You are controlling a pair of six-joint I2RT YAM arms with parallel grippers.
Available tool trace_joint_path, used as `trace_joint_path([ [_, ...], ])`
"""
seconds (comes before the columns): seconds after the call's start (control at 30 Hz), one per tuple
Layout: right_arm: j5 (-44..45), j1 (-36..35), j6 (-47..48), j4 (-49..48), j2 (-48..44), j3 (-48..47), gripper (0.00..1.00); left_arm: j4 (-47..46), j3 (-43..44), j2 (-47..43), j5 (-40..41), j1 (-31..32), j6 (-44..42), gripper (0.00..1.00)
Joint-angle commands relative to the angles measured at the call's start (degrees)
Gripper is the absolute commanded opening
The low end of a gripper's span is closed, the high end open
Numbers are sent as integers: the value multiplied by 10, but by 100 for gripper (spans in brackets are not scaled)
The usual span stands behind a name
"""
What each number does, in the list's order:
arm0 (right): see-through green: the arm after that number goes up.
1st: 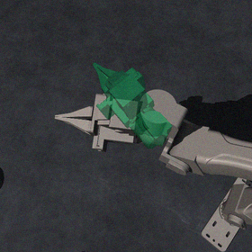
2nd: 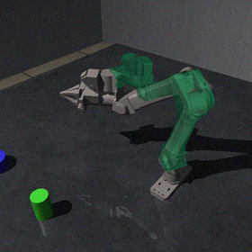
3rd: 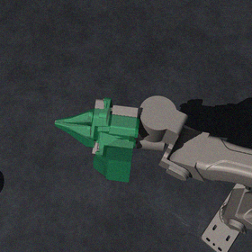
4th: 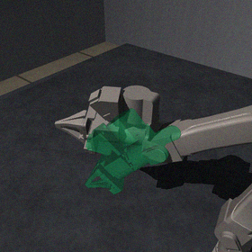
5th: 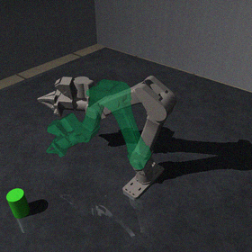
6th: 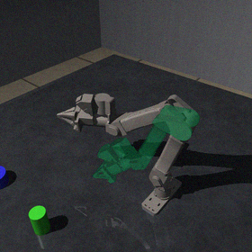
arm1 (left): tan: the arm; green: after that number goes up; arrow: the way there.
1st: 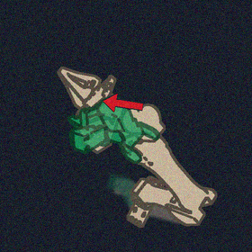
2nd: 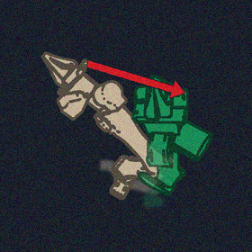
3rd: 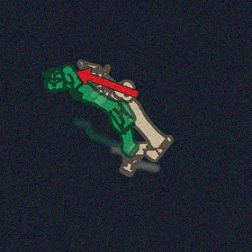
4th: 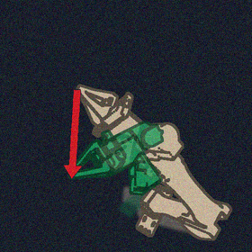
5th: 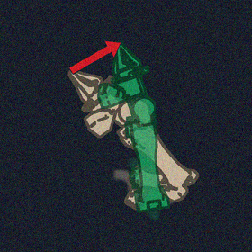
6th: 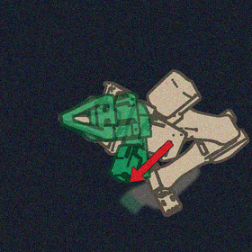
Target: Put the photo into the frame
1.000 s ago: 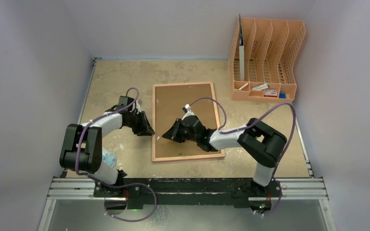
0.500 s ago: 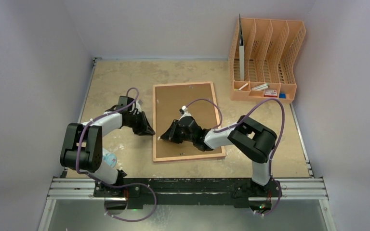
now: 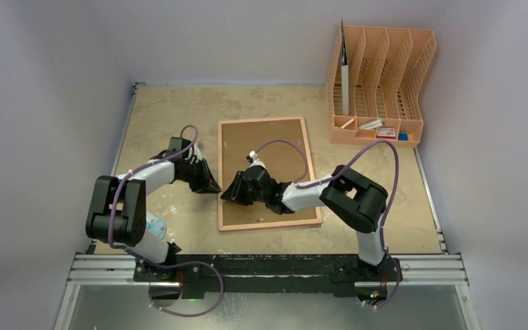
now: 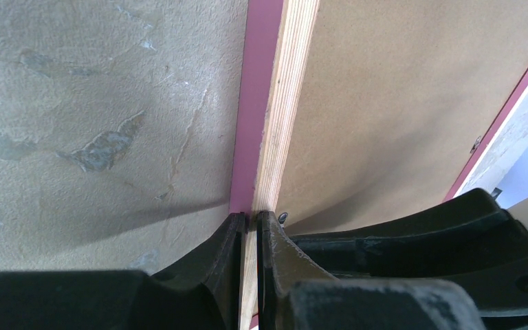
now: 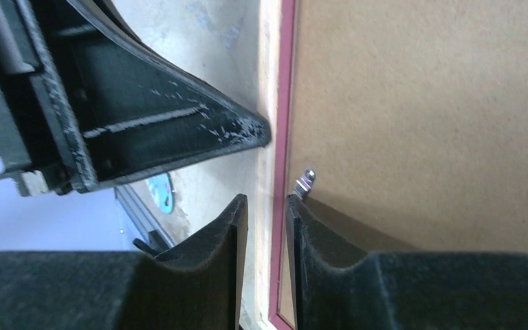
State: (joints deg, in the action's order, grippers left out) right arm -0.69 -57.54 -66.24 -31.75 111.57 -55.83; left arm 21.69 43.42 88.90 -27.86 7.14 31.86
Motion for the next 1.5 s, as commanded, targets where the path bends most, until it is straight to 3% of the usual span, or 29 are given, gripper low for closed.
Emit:
trace_joint_path([
  [0.0,55,-15,-6,45,-41,-8,30,22,-11,5,31,9,-8,4],
  [0.43,86,-19,-40,131,-26,-44,25,25,-12,-6,36,9,-7,4],
  [1.0,95,-24,-74,236,11,-118,34,30,-10,-11,35,9,-10,4],
  [1.3,102,-25,-93,233,-9,-103,41,33,-11,-16,32,9,-14,4],
  [1.47,93,-24,-102,207,-21,-91,41,30,-19,-21,6,9,-4,10],
])
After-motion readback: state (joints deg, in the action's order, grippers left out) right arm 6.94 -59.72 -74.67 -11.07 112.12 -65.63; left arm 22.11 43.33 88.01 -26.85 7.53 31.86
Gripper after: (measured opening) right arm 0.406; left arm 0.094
